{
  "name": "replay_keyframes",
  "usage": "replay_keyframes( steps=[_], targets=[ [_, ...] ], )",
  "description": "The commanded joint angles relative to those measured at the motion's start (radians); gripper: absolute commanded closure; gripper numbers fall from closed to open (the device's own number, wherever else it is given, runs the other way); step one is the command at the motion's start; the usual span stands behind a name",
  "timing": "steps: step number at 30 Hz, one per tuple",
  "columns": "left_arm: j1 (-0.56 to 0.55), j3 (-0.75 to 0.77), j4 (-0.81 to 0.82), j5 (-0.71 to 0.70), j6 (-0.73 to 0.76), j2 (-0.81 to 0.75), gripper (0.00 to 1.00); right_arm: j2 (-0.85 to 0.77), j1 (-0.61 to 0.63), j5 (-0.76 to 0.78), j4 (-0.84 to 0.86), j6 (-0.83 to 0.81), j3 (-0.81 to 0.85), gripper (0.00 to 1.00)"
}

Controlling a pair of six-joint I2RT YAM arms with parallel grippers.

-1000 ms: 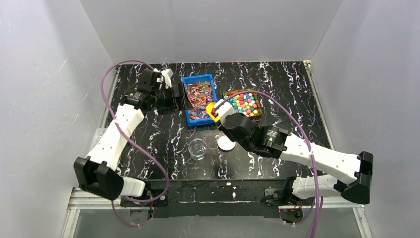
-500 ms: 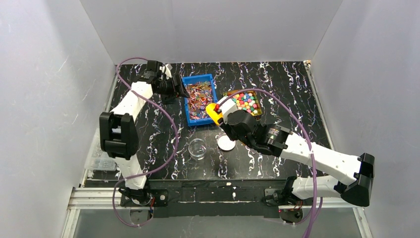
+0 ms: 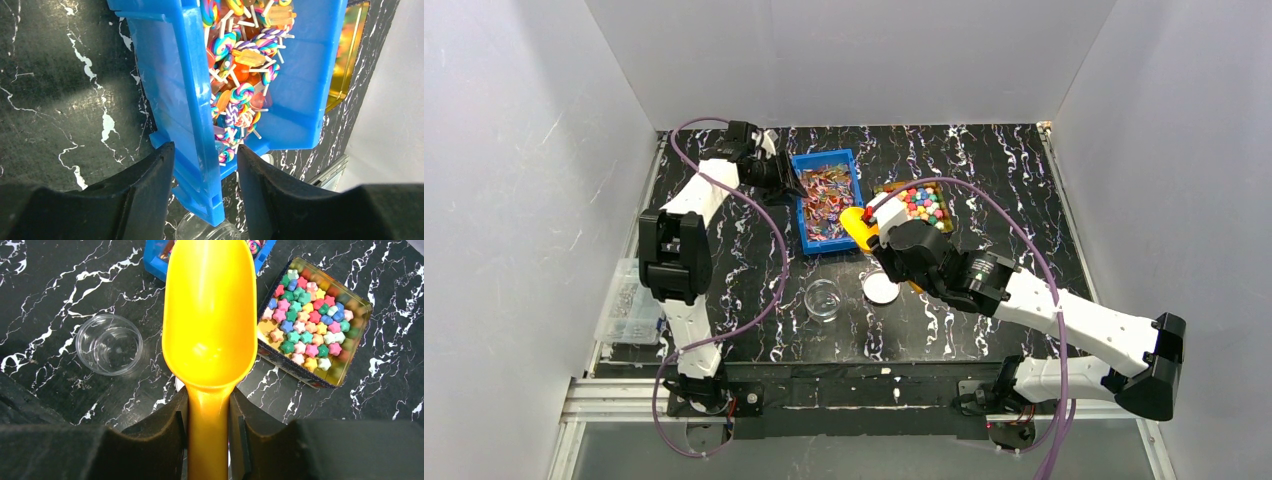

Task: Pack the candies
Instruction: Adjust the storage box at the center of the board.

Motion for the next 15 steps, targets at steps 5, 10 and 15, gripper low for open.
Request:
replay_keyframes(
  steps=[5, 10, 15],
  targets=[
    [0.001, 0.073, -0.014, 0.073, 0.011, 0.025, 0.64, -0.009, -0.011, -0.029, 0.047, 0.021, -0.013, 0.99],
    [0.001, 0.081, -0.007, 0.108, -0.006, 0.048, 0.77, -0.014, -0.012, -0.030, 0.046, 0.028, -0.029, 0.99],
    [0.001, 0.062, 0.002, 0.117, -0.010, 0.040, 0.83, -0.009, -0.014, -0.033, 0.041, 0.029, -0.031, 0.99]
  ],
)
